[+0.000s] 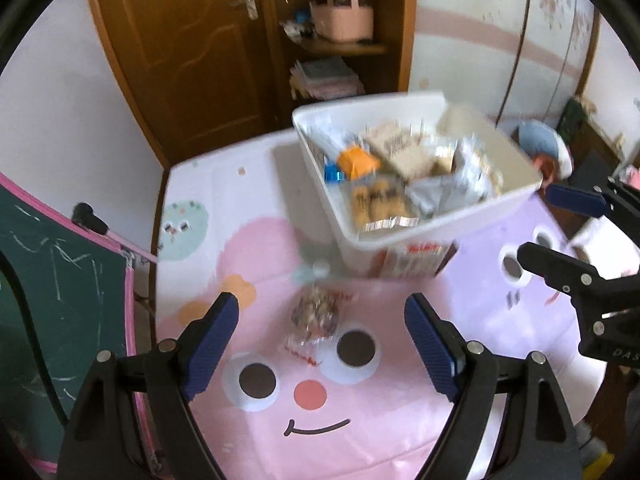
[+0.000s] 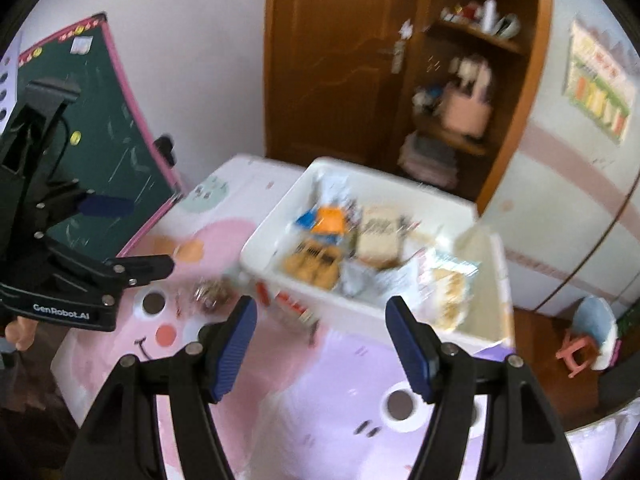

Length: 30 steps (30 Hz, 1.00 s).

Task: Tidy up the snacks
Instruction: 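Withdraw both tools from the tray toward the nut bag and wafer pack, then grasp the clear nut cluster bag with the left tool while the right grasps the red wafer pack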

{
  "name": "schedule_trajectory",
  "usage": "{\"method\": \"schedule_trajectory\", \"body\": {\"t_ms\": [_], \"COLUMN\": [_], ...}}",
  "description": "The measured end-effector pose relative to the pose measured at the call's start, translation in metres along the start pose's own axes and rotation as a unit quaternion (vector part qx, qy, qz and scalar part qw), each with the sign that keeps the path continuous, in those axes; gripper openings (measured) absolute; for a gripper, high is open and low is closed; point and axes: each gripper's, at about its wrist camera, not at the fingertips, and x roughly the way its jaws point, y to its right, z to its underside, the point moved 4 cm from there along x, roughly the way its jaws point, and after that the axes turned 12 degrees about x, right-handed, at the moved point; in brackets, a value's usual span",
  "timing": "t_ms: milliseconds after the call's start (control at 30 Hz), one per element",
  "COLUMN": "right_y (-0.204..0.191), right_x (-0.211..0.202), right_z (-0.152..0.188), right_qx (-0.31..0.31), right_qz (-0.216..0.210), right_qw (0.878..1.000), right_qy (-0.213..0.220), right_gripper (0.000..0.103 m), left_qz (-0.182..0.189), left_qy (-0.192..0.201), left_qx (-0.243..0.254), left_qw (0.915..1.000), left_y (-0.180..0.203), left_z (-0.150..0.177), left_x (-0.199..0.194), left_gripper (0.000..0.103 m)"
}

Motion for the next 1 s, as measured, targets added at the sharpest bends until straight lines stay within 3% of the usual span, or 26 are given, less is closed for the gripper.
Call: {"method": "schedule_trajectory", "body": {"t_ms": [300, 600, 800, 933, 1000], "right_y": [-0.003, 0.004, -0.009, -0.019, -0.020], "right_x": [0.079, 0.124, 0.137, 0.146, 0.149], "right_z": [0.037, 0.043, 0.045, 0.049, 0.049], "right_qx": [-0.019, -0.037, -0.055, -0.073, -0.064], "right_qz": [-0.003, -0.018, -0.046, -0.052, -0.061], "right_qw": [0.998, 0.996, 0.994, 0.992, 0.992], "right_qy": [-0.063, -0.080, -0.082, -0.086, -0.092], "right_gripper": [0.067, 0.067, 0.065, 0.044, 0.027], "left_qz": [0.018, 0.066, 0.083, 0.088, 0.085], "left_qy": [-0.081, -0.120, -0.120, -0.113, -0.108], "left_qx": [0.002, -0.018, -0.020, -0.024, -0.027], "left_qw": [0.9965, 0.9904, 0.9891, 0.9893, 0.9902], "left_y": [-0.015, -0.024, -0.021, -0.021, -0.020], "left_z": [0.029, 0.036, 0.036, 0.037, 0.039], "left_x": [0.088, 0.141, 0.154, 0.154, 0.152], "left_gripper": [0.084, 0.084, 0.084, 0.080, 0.065]}}
